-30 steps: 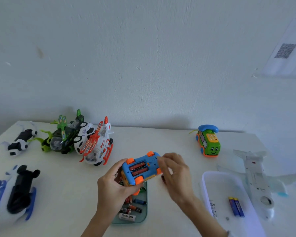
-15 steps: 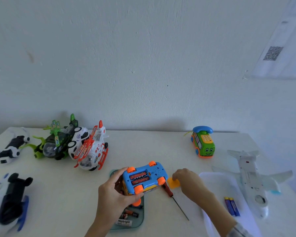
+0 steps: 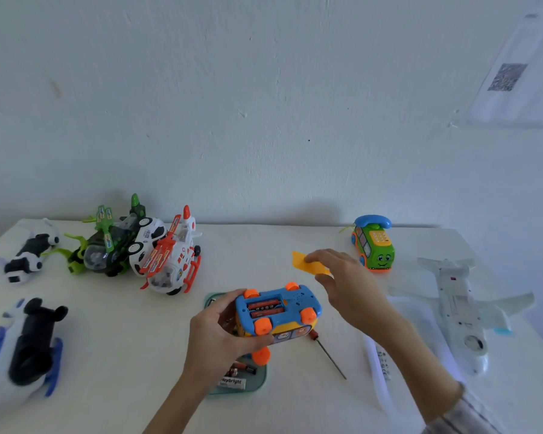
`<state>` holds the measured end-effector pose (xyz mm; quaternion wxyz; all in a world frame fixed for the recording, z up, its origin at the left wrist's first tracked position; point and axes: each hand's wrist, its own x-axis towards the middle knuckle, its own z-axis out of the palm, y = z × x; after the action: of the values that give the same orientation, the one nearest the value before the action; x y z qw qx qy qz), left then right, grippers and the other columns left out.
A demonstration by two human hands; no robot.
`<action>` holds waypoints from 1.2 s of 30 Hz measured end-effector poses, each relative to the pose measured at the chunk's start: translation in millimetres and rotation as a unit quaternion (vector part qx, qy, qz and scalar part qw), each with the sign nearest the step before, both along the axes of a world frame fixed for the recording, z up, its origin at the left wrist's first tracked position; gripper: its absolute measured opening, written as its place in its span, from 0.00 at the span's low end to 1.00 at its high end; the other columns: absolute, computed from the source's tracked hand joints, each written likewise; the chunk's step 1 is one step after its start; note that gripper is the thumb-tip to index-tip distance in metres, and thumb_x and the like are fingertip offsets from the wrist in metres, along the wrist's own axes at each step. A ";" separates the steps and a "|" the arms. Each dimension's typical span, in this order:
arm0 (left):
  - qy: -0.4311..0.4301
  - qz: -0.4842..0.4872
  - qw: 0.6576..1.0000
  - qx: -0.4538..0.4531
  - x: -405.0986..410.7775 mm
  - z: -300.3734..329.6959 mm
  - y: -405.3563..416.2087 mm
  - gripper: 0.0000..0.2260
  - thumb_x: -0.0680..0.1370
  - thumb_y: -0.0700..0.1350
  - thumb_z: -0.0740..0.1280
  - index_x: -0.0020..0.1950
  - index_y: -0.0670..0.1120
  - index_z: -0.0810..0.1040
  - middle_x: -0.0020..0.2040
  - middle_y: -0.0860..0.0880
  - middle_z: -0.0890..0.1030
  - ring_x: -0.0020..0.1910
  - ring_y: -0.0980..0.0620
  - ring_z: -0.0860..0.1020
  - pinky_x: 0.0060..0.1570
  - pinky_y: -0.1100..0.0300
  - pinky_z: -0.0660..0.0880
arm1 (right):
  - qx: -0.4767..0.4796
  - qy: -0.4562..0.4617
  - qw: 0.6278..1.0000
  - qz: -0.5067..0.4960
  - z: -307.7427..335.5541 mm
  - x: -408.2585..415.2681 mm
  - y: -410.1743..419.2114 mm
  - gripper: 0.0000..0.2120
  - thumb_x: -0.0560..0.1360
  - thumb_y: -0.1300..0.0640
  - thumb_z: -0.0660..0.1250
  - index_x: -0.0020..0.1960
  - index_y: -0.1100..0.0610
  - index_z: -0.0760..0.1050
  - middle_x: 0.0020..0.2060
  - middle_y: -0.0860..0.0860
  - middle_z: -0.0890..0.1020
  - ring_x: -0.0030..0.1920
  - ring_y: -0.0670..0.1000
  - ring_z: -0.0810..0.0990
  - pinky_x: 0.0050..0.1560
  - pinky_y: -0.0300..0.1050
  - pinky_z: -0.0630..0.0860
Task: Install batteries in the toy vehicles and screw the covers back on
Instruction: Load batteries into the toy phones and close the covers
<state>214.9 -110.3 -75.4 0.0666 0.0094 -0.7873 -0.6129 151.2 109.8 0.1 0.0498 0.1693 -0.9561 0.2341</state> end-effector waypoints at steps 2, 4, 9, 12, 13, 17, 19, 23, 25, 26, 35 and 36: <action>0.000 -0.008 1.000 -0.001 1.2 1.1 1.6 0.37 0.52 0.54 0.82 0.60 0.51 0.79 0.50 0.55 0.84 0.51 0.51 0.83 0.51 0.52 0.80 | 0.019 -0.004 0.999 0.046 7.7 10.1 -10.8 0.16 0.78 0.61 0.62 0.63 0.48 0.73 0.62 0.41 0.75 0.60 0.48 0.72 0.55 0.44 0.72; 0.005 -0.009 1.000 -0.003 2.5 2.3 3.5 0.35 0.52 0.55 0.81 0.59 0.54 0.78 0.50 0.57 0.83 0.51 0.52 0.82 0.50 0.54 0.81 | 0.048 -0.010 0.994 0.093 10.3 18.6 -19.7 0.19 0.77 0.63 0.62 0.64 0.46 0.72 0.63 0.41 0.74 0.59 0.47 0.72 0.55 0.44 0.72; 0.022 0.004 1.000 0.006 5.8 3.8 6.0 0.33 0.54 0.56 0.80 0.58 0.58 0.76 0.51 0.59 0.82 0.51 0.51 0.82 0.48 0.59 0.81 | 0.118 0.020 0.978 0.170 8.9 31.6 -34.6 0.22 0.75 0.66 0.61 0.65 0.47 0.70 0.63 0.43 0.74 0.54 0.50 0.71 0.46 0.39 0.66; 0.036 0.005 0.999 0.008 6.4 4.8 5.4 0.32 0.56 0.55 0.79 0.59 0.57 0.76 0.52 0.57 0.82 0.52 0.50 0.81 0.48 0.58 0.81 | 0.145 0.033 0.973 0.175 12.1 35.1 -37.4 0.23 0.74 0.67 0.60 0.64 0.49 0.71 0.63 0.45 0.73 0.54 0.52 0.71 0.50 0.42 0.66; 0.040 0.003 0.999 0.008 6.2 4.5 5.2 0.32 0.56 0.54 0.79 0.59 0.56 0.76 0.52 0.56 0.82 0.52 0.49 0.81 0.48 0.57 0.81 | 0.150 0.035 0.972 0.174 13.5 35.9 -38.0 0.22 0.73 0.67 0.60 0.64 0.49 0.71 0.64 0.46 0.73 0.55 0.52 0.70 0.51 0.43 0.67; 0.043 -0.004 0.999 0.004 6.0 5.4 7.2 0.31 0.57 0.56 0.79 0.59 0.57 0.75 0.52 0.55 0.82 0.52 0.50 0.81 0.49 0.56 0.81 | 0.159 0.042 0.969 0.182 14.2 38.1 -40.5 0.20 0.75 0.64 0.62 0.64 0.49 0.71 0.64 0.46 0.72 0.55 0.53 0.71 0.53 0.44 0.66; 0.043 -0.004 0.999 -0.005 6.1 5.7 8.3 0.31 0.57 0.57 0.78 0.58 0.58 0.75 0.53 0.55 0.82 0.53 0.51 0.81 0.50 0.57 0.81 | 0.161 0.042 0.968 0.187 13.2 38.0 -41.1 0.19 0.76 0.62 0.63 0.64 0.49 0.71 0.65 0.47 0.73 0.55 0.53 0.71 0.54 0.45 0.67; 0.045 -0.005 0.999 -0.008 5.7 4.6 8.1 0.31 0.57 0.57 0.78 0.59 0.58 0.75 0.53 0.54 0.82 0.52 0.49 0.81 0.51 0.55 0.81 | 0.176 0.044 0.966 0.185 13.9 38.3 -41.4 0.19 0.76 0.62 0.63 0.64 0.48 0.71 0.65 0.47 0.72 0.56 0.52 0.71 0.55 0.45 0.66; 0.047 -0.002 0.999 -0.007 5.3 4.9 7.8 0.31 0.57 0.57 0.78 0.59 0.58 0.75 0.53 0.55 0.82 0.52 0.50 0.81 0.50 0.55 0.81 | 0.183 0.043 0.965 0.184 15.2 38.9 -41.7 0.19 0.76 0.62 0.63 0.65 0.48 0.71 0.65 0.47 0.71 0.56 0.53 0.70 0.55 0.45 0.65; 0.049 -0.001 0.999 -0.009 5.0 5.1 7.6 0.31 0.57 0.57 0.78 0.59 0.58 0.75 0.53 0.55 0.82 0.52 0.50 0.81 0.50 0.56 0.81 | 0.184 0.042 0.965 0.184 15.8 39.0 -41.9 0.19 0.76 0.62 0.63 0.65 0.48 0.71 0.66 0.47 0.71 0.57 0.53 0.70 0.55 0.45 0.65; 0.053 0.001 0.999 0.000 5.3 7.2 7.1 0.31 0.56 0.57 0.78 0.57 0.59 0.75 0.51 0.56 0.82 0.51 0.53 0.80 0.46 0.64 0.79 | 0.185 0.029 0.963 0.192 17.7 38.4 -42.2 0.19 0.77 0.62 0.62 0.66 0.49 0.70 0.68 0.47 0.70 0.57 0.52 0.69 0.57 0.44 0.64; 0.053 0.001 0.999 0.001 5.2 7.3 7.0 0.31 0.56 0.57 0.78 0.57 0.59 0.75 0.50 0.56 0.82 0.51 0.54 0.80 0.46 0.64 0.79 | 0.183 0.029 0.964 0.193 17.7 38.5 -42.3 0.19 0.77 0.62 0.62 0.66 0.49 0.70 0.67 0.47 0.70 0.57 0.52 0.70 0.56 0.44 0.65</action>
<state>220.1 -103.3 -68.1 0.1087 -0.0220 -0.7822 -0.6131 189.7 67.5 17.8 -0.0003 0.3637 -0.9299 0.0553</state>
